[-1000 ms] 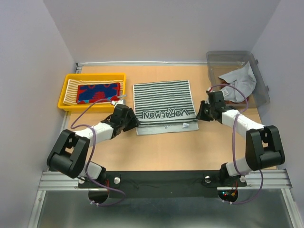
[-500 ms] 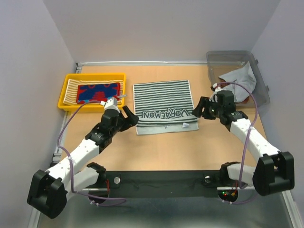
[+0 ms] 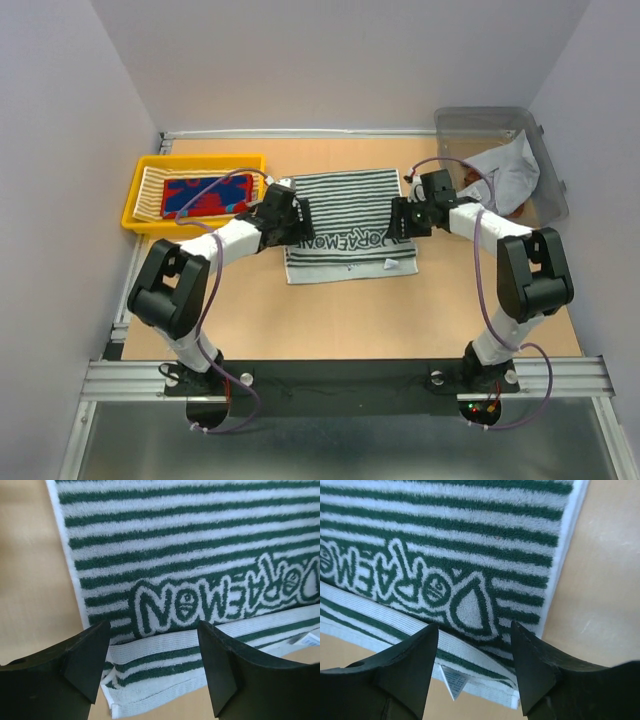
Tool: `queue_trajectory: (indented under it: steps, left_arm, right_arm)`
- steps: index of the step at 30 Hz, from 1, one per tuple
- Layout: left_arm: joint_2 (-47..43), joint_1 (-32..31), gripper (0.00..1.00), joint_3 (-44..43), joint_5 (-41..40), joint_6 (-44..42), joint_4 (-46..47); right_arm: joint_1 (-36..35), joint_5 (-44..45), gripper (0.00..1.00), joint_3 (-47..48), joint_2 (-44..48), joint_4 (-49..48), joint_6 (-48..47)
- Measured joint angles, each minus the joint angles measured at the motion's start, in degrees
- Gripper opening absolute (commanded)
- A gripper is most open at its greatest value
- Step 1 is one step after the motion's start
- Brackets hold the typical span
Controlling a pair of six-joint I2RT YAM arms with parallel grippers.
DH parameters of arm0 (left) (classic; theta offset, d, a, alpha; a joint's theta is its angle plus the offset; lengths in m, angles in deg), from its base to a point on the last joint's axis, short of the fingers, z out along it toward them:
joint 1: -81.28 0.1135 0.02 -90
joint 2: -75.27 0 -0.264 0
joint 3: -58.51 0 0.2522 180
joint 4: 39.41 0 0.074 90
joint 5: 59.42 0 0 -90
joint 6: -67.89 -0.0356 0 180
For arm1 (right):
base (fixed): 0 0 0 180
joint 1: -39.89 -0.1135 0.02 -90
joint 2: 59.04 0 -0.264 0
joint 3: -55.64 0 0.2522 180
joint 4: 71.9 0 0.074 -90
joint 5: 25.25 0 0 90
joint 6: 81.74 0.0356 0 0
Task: Fold and stack the towels
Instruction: Fold the towel
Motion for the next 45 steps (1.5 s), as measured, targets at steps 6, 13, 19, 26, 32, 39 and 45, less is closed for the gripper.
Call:
queue_trajectory:
  steps: [6, 13, 19, 26, 32, 39, 45]
  left_arm:
    - [5.3, -1.9, 0.67, -0.4, 1.4, -1.7, -2.1]
    - [3.3, -3.7, 0.61, 2.2, 1.4, -1.6, -2.1]
    - [-2.9, -5.2, 0.61, 8.7, 1.2, 0.3, -1.7]
    - [-9.6, -7.8, 0.6, 16.6, 0.7, 3.9, 0.1]
    - [-13.9, -8.6, 0.61, 21.9, 0.2, 7.0, 3.0]
    - [-14.8, -8.7, 0.61, 23.7, -1.6, 9.2, 5.6]
    - [-16.7, -8.8, 0.64, 25.9, -2.8, 10.5, 7.3]
  right_arm:
    - [-2.2, -0.9, 0.48, 0.0, -3.2, 1.5, -2.6]
    - [-3.0, -1.9, 0.27, -4.0, 0.2, 2.1, -3.3]
    - [-3.0, -3.0, 0.27, -8.2, 6.8, 2.3, -1.8]
    - [-3.0, -3.6, 0.27, -13.7, 11.6, 2.1, 1.3]
    - [-3.0, -3.4, 0.28, -18.8, 14.0, 1.9, 4.3]
    - [-3.0, 0.8, 0.29, -21.6, 15.1, 1.3, 8.5]
    - [-3.0, 3.4, 0.29, -22.6, 16.3, 0.3, 10.8]
